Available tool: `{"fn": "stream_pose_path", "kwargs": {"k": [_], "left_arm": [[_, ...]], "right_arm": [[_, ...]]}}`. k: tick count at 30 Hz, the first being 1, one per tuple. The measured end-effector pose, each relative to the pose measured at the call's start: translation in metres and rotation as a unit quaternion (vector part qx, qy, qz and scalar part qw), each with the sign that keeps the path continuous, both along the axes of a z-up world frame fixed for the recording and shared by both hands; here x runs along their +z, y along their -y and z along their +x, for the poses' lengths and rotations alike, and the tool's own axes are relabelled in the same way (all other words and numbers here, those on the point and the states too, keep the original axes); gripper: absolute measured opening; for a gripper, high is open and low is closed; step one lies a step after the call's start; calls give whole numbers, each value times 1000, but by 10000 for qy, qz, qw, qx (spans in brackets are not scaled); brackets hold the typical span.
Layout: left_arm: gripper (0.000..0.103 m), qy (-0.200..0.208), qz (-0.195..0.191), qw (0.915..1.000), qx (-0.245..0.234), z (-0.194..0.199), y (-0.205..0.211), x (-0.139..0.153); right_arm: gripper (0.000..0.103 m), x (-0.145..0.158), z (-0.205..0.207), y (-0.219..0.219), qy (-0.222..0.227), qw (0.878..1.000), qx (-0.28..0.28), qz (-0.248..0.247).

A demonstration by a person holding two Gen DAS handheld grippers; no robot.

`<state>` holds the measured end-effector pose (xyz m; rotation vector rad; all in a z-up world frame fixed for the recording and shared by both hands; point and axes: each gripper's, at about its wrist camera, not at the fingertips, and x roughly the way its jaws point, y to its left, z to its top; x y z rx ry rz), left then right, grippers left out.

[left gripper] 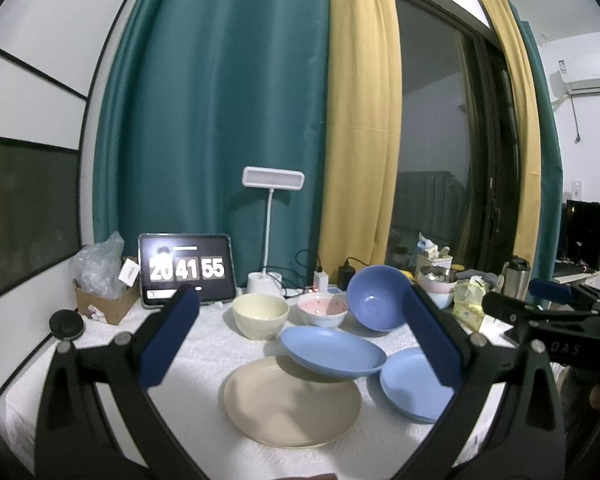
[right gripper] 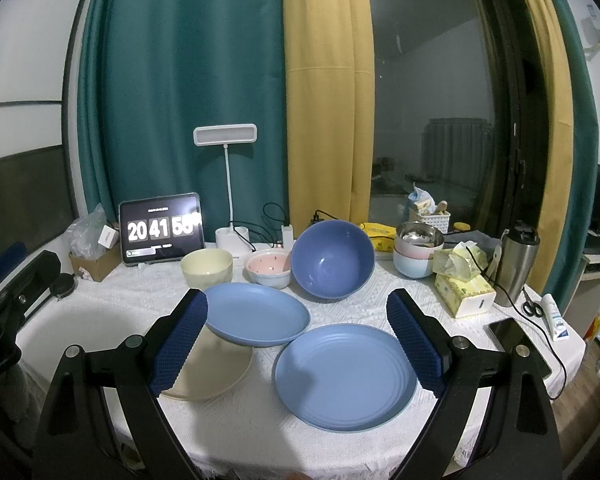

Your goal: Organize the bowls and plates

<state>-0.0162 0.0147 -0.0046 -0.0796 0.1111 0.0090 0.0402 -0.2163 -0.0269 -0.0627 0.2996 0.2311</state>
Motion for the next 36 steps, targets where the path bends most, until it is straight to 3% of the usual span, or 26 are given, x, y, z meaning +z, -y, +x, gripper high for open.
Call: {"fn": "stream_pose_path", "kwargs": {"k": [16,36], "left_arm": [[102,-320,30,9995,71,31,-1,-10],[102,-1167,103,9929,223,125,-1,-35]], "right_arm": [[93,-9,14,-4,-198,9998,-35,-12],[93,-32,107,5,-882,9960,-123,-21]]}}
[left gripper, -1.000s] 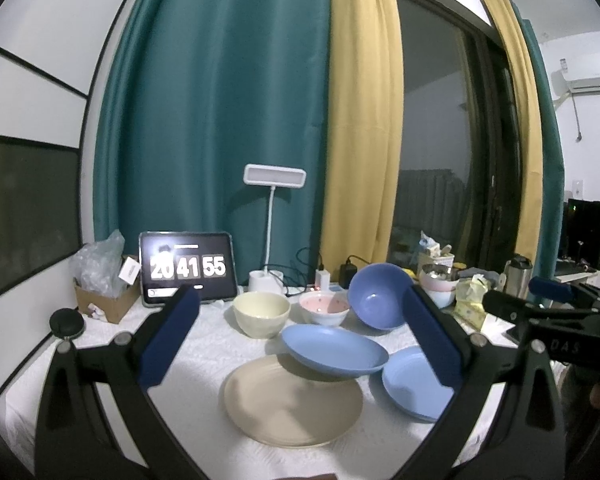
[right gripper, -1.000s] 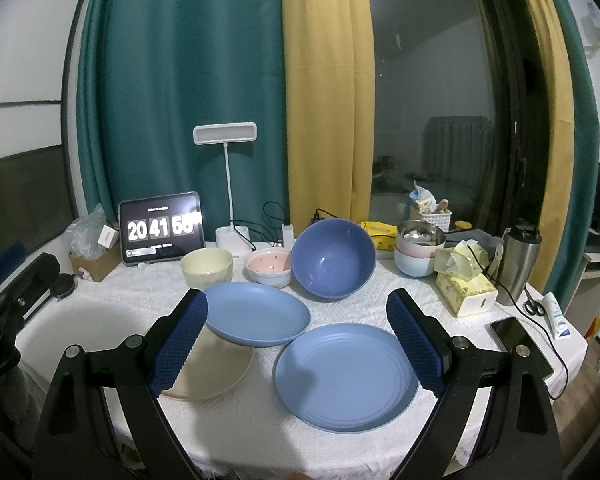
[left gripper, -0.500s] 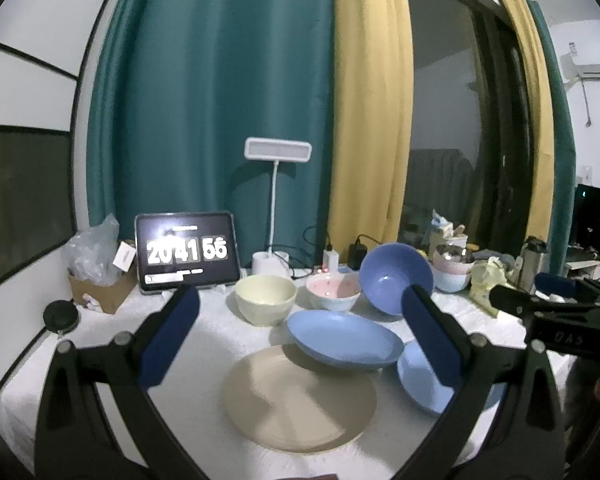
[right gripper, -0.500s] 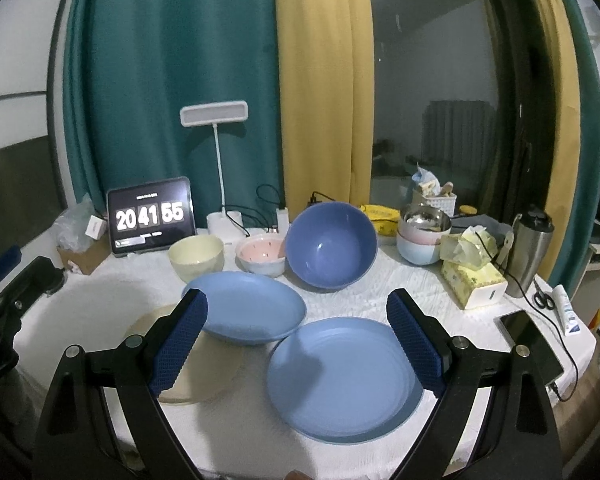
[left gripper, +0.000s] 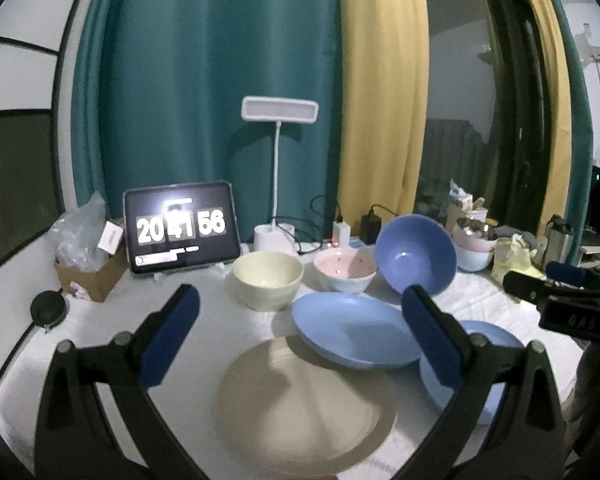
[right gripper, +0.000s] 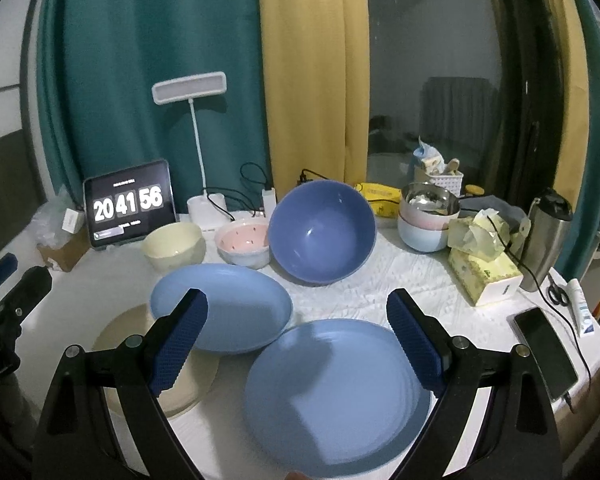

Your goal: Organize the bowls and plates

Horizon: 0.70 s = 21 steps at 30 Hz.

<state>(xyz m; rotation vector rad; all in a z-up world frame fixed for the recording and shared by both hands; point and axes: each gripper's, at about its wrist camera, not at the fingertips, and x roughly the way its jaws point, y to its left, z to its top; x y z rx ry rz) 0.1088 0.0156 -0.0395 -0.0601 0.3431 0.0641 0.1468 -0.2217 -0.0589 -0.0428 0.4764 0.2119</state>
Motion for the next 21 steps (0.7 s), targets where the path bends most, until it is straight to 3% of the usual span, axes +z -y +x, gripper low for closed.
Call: {"fn": "stream_pose_path", "kwargs": {"k": [21], "left_arm": [[102,-934,-1,9954,195,88,0,-47]], "right_arm": [[93,-42,98,-6,-831,9964,169,-24]]}}
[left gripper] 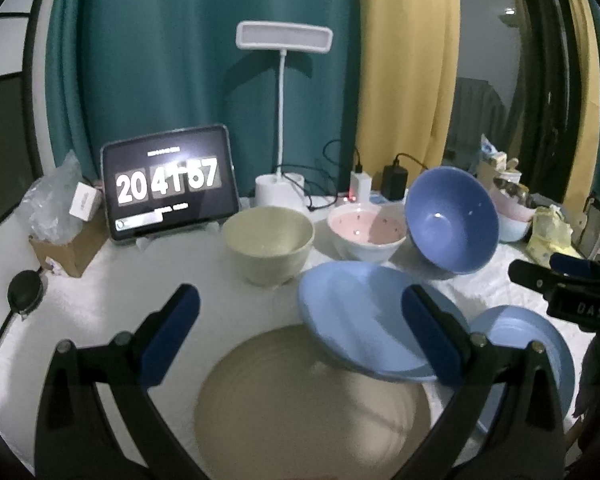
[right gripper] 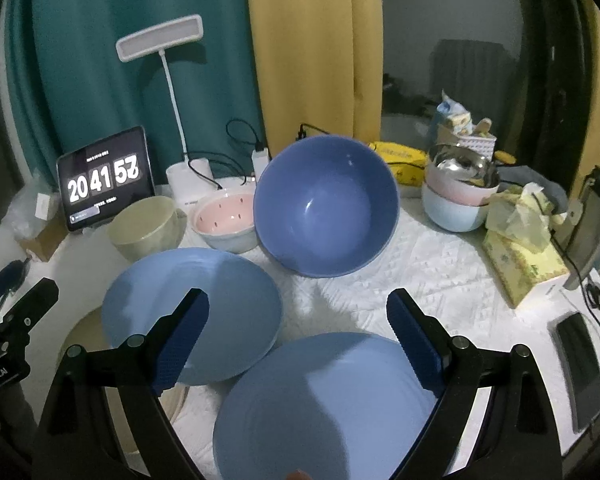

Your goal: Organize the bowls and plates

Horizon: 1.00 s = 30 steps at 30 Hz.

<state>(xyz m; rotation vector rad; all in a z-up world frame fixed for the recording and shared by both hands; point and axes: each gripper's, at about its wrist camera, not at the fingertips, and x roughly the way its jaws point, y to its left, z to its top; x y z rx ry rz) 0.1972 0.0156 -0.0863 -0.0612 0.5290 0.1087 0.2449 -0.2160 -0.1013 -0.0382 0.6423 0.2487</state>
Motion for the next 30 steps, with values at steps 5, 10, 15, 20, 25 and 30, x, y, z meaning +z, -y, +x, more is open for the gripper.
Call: {"fn": "stream_pose_path", "kwargs": {"k": [5,10,15,20,25,30], "left_arm": [[102,-185,-33,9998,18,16,-3,-12],[102,-347,11,9994,-31,30,-2,-22],[101,-533,24,9986,-63,44,-1,-33],[101,-685,26,9976,-74,57,-1,-42],[101,-804,41,9967,-86,65,-1,-49],[101,-1002,-19,9949,-74,73,-3,-58]], "right_arm": [[93,-11,17,-4,-178,9998,36,12],[93,-23,32,-8,-343,9994,45,25],[93,-34,47,-11,-503,9987,47,35],[93,-43,58,-13,-635,9980,61,38],[93,-52,70,-17,-755,9971,78,39],[93,-62,79,-21,-923,9956,125,68]]}}
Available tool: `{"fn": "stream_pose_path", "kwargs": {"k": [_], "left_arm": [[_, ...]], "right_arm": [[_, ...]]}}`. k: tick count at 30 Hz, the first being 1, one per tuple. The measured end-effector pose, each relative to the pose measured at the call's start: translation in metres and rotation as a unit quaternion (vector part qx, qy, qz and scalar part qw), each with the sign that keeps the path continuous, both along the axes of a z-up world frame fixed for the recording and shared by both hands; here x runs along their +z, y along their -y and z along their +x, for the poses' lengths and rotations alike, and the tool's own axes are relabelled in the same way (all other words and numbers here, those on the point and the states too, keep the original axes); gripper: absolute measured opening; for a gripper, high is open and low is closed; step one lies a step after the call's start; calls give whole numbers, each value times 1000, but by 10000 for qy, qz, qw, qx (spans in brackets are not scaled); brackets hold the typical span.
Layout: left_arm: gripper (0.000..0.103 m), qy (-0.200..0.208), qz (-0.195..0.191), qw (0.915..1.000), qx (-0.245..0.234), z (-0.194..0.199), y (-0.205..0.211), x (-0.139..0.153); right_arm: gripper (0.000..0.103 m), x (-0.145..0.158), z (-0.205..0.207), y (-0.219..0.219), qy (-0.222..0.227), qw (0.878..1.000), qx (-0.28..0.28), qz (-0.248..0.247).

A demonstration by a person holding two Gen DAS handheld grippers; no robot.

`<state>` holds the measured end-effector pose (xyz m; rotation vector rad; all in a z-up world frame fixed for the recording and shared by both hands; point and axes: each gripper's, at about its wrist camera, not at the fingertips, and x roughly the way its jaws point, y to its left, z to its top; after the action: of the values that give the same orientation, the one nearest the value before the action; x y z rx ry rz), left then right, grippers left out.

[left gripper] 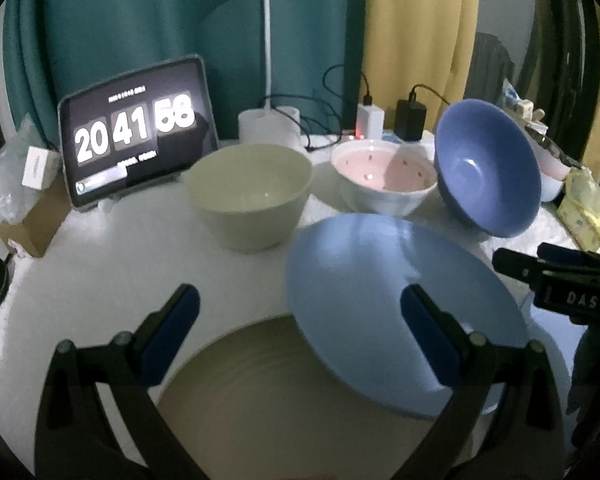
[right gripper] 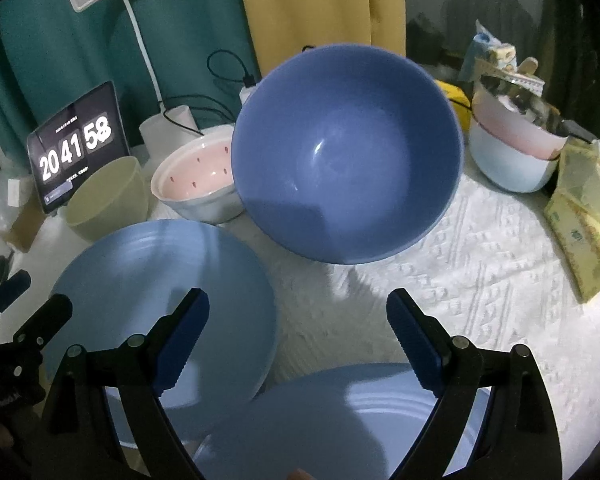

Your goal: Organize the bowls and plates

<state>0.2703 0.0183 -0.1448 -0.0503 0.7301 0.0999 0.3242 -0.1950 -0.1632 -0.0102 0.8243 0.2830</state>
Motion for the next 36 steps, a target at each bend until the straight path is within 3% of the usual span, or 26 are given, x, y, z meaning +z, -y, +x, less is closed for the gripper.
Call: {"fn": "stream_pose_path", "kwargs": {"k": [13,16,20,25,27,31,36], "left_arm": [[101,-452,58,9988,-161,10,7,-14],[92,-517,62,9985,-170,11,8,-16],[82,-606,5,9979,-216,13,9,-18],[62,-626,-26,9975,-333,13,13,-19],[56,-611,-3,9974,-378,13,16,-18],[53,-590,39,9973,-429,11,20,-17],[51,-588,14,9974,-408,9,18,-16]], "right_arm": [[90,-21,11,-9,-520,9984,159,151],[88,-22,12,-10,-531,9983,188,121],[72,-25,11,-13,-564,9981,234,61],[68,-27,10,-19,-577,9976,377,-55],[60,-27,9,-23,-576,9972,460,-97],[44,-27,7,-28,-603,9965,570,-101],[33,-26,5,-26,-592,9971,469,-115]]}}
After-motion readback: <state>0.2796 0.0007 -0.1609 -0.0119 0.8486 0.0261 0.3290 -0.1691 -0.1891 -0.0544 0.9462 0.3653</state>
